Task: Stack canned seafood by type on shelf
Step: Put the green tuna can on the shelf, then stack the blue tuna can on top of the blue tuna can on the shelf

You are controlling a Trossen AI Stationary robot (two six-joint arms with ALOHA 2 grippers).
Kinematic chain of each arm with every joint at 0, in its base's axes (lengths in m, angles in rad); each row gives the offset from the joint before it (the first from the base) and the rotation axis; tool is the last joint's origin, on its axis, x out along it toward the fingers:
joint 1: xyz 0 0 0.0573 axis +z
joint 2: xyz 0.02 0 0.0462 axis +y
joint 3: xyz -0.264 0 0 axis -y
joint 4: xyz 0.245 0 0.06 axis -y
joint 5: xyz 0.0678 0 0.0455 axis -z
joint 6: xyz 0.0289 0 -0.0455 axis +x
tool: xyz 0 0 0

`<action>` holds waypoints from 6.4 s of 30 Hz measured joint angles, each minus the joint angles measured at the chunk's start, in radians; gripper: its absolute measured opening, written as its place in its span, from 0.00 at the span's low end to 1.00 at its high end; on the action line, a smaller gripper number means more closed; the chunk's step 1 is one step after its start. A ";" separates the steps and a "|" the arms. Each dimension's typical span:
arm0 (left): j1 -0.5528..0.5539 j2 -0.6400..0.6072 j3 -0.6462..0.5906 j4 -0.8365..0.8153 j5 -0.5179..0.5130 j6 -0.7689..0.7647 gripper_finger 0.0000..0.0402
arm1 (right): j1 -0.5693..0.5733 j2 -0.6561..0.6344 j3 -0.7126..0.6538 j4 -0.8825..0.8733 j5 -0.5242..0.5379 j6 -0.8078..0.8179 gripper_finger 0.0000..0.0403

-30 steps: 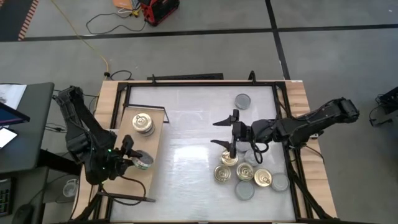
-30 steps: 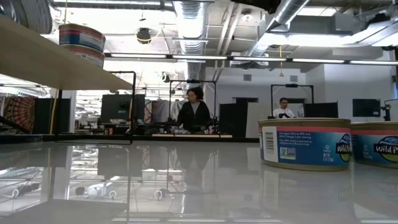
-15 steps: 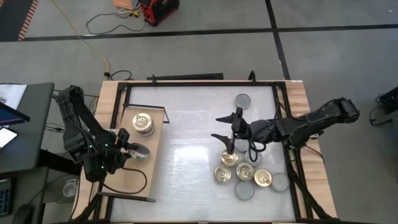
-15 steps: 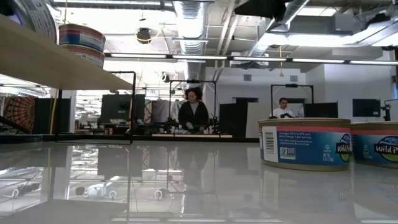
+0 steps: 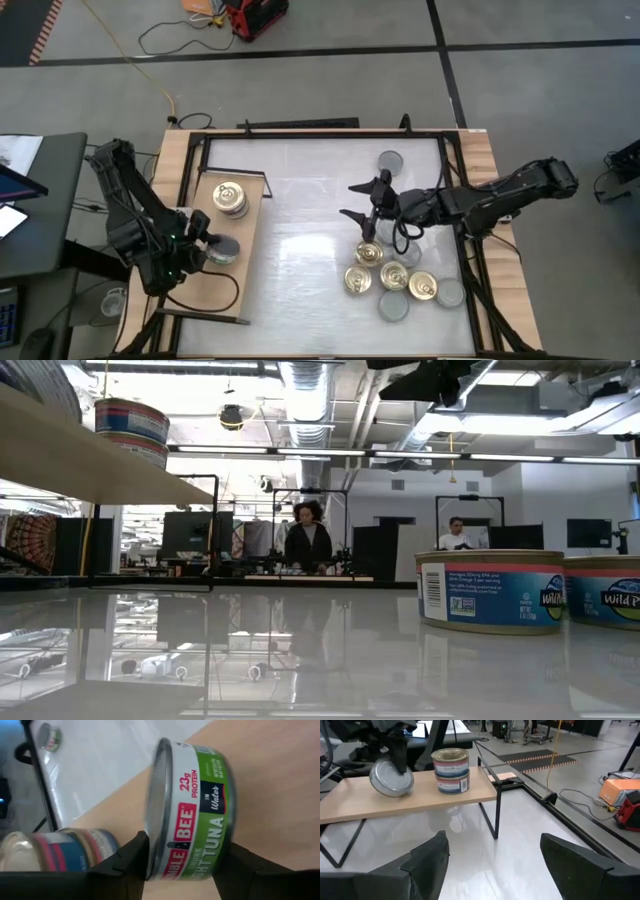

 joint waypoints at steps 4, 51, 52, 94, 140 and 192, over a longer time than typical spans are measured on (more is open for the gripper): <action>0.000 0.005 0.000 -0.003 0.009 0.000 0.48 | 0.000 0.000 0.000 -0.003 0.000 0.013 0.84; 0.046 0.059 0.163 0.184 -0.084 0.030 0.77 | -0.052 0.050 0.001 -0.223 -0.006 0.431 0.84; 0.076 0.061 0.161 0.213 -0.100 0.042 0.77 | -0.077 0.049 0.001 -0.297 -0.001 0.517 0.83; 0.522 0.290 0.160 1.064 0.177 0.583 0.67 | 0.467 0.519 0.352 -0.845 -0.050 0.358 0.71; 0.418 0.199 0.161 1.121 0.036 0.463 0.67 | 0.528 0.733 0.480 -0.950 0.044 0.179 0.18; 0.418 0.199 0.161 1.016 0.038 0.364 0.67 | 0.572 0.743 0.400 -0.777 -0.045 0.249 0.13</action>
